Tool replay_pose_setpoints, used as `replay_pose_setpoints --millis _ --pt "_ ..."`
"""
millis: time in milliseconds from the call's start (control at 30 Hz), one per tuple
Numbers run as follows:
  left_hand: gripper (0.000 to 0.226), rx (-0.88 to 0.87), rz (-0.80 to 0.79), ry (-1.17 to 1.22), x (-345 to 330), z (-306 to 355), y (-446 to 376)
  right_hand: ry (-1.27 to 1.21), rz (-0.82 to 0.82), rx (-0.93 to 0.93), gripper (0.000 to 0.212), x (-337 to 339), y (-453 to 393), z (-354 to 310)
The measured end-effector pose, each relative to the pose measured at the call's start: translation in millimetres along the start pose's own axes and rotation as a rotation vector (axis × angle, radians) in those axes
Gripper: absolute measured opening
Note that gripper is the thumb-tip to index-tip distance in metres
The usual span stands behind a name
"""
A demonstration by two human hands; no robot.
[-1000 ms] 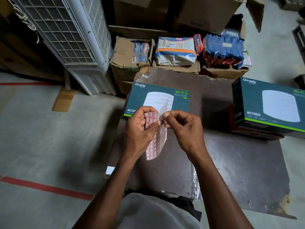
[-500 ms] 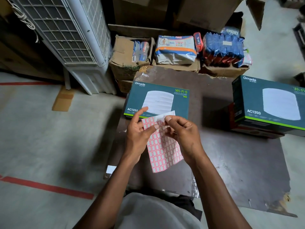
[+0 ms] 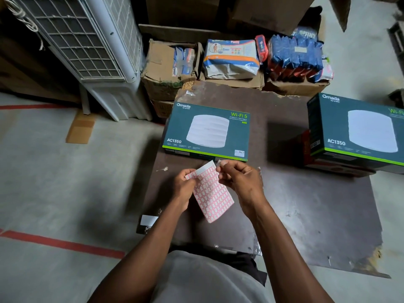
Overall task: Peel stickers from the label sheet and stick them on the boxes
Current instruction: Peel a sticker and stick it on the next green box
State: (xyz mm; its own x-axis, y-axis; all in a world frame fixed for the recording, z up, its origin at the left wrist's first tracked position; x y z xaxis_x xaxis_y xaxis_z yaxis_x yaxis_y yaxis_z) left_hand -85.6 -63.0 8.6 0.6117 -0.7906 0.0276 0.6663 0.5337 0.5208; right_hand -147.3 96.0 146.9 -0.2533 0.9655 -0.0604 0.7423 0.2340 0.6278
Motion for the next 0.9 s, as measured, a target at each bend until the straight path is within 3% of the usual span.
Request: replay_pose_setpoints --millis 267,400,567,667,900 --pt "0.029 -0.005 -0.053 -0.466 23 -36 -29 0.097 0.042 -0.057 0.011 4 -17 17" --pt "0.079 -0.053 -0.012 -0.725 34 -57 -58 0.136 0.03 -0.082 0.015 6 -33 23" --pt "0.054 -0.199 0.16 -0.551 33 -8 -68 0.183 0.058 -0.059 0.015 10 -67 22" --pt "0.062 -0.241 0.27 -0.561 38 25 -81 0.21 0.062 -0.026 0.013 12 -96 18" --pt "0.084 -0.173 0.245 -0.646 23 73 -119 0.321 0.093 -0.013 0.019 22 -165 11"
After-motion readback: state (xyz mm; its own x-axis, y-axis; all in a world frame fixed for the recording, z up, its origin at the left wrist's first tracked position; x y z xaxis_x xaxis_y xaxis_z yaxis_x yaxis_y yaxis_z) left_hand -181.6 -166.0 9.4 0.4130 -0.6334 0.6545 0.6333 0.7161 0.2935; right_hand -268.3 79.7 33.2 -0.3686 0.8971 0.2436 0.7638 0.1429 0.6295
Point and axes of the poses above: each hand's wrist, its own y-axis away from the middle knuckle, its own x-axis out of the back of the hand, z = x × y, the point moved 3 cm from there along -y, towards the middle knuckle, and after that the axes turned 9 degrees about -x, right-handed, at the moved point
